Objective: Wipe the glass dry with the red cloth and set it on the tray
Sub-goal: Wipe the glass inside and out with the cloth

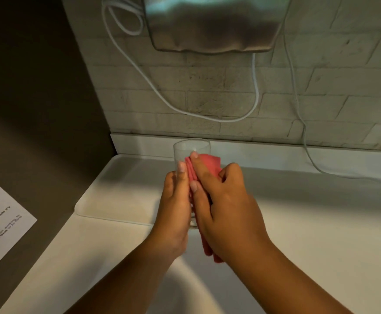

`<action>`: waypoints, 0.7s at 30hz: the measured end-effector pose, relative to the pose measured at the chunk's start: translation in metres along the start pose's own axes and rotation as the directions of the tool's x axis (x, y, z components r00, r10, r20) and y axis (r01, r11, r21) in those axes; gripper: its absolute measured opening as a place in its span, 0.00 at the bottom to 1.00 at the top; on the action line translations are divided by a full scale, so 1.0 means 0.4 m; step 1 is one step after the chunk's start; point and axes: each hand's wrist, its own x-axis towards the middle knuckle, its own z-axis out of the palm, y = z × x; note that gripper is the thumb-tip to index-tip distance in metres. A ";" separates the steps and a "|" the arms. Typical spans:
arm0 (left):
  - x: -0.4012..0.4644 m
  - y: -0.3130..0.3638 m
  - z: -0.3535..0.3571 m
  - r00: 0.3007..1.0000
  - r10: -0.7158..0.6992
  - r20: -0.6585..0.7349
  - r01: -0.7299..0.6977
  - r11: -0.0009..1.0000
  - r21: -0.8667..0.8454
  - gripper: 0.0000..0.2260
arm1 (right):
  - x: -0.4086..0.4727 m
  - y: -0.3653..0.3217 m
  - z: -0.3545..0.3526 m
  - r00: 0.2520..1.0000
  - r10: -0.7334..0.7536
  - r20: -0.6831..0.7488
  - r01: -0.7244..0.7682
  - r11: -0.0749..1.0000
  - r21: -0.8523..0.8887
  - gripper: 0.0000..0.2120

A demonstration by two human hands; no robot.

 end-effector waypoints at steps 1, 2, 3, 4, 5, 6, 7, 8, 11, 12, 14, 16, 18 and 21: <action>-0.004 -0.003 0.002 1.000 -0.005 0.024 0.005 1.000 0.002 0.22 | 0.011 0.007 0.000 1.000 0.008 -0.023 -0.007 1.000 0.022 0.24; -0.007 -0.005 0.004 0.999 -0.009 0.037 0.008 1.000 0.008 0.24 | 0.019 0.014 0.001 0.999 0.013 -0.044 -0.011 0.999 0.041 0.24; -0.008 -0.004 0.005 0.999 -0.006 0.039 0.005 1.000 0.015 0.26 | 0.026 0.020 0.003 0.998 0.017 -0.056 -0.014 0.998 0.055 0.23; -0.008 -0.002 0.006 0.999 0.004 0.033 -0.005 1.000 0.022 0.28 | 0.031 0.026 0.005 0.998 0.019 -0.060 -0.015 0.997 0.070 0.23; -0.008 0.002 0.007 1.000 0.014 0.028 -0.015 1.000 0.027 0.29 | 0.035 0.031 0.009 0.998 0.023 -0.059 -0.018 0.996 0.086 0.23; -0.008 0.004 0.007 0.999 0.021 0.026 -0.022 0.999 0.034 0.30 | 0.037 0.036 0.012 0.998 0.027 -0.061 -0.021 0.995 0.101 0.23; -0.009 0.006 0.007 0.999 0.023 0.024 -0.024 0.999 0.042 0.30 | 0.037 0.040 0.015 0.998 0.031 -0.063 -0.023 0.993 0.114 0.23; -0.010 0.008 0.007 1.000 0.019 0.018 -0.020 0.999 0.049 0.30 | 0.035 0.043 0.017 0.997 0.034 -0.065 -0.025 0.991 0.129 0.23; -0.007 0.019 0.001 1.000 -0.002 -0.017 0.003 1.000 0.017 0.32 | 0.006 0.044 0.023 0.998 0.046 -0.034 -0.039 0.983 0.179 0.22; -0.003 0.023 -0.002 1.000 -0.008 -0.029 0.008 1.000 0.003 0.33 | -0.010 0.041 0.026 0.999 0.036 -0.011 -0.034 0.983 0.179 0.22; 0.005 0.029 -0.007 0.998 -0.011 -0.062 0.010 1.000 -0.026 0.32 | -0.038 0.030 0.031 0.999 -0.026 0.030 0.022 0.991 0.130 0.22; 0.007 0.024 -0.010 0.997 -0.026 -0.072 0.022 0.999 -0.047 0.31 | -0.042 0.025 0.031 0.995 -0.082 0.053 0.079 0.995 0.065 0.23; 0.004 0.007 -0.009 0.999 -0.028 -0.037 0.028 0.999 -0.019 0.31 | -0.024 0.026 0.025 0.996 -0.079 0.033 0.077 0.996 0.045 0.23; -0.006 -0.015 0.001 1.000 -0.010 0.023 0.009 0.999 0.032 0.27 | 0.018 0.035 0.013 0.999 -0.037 -0.020 0.038 0.998 0.056 0.23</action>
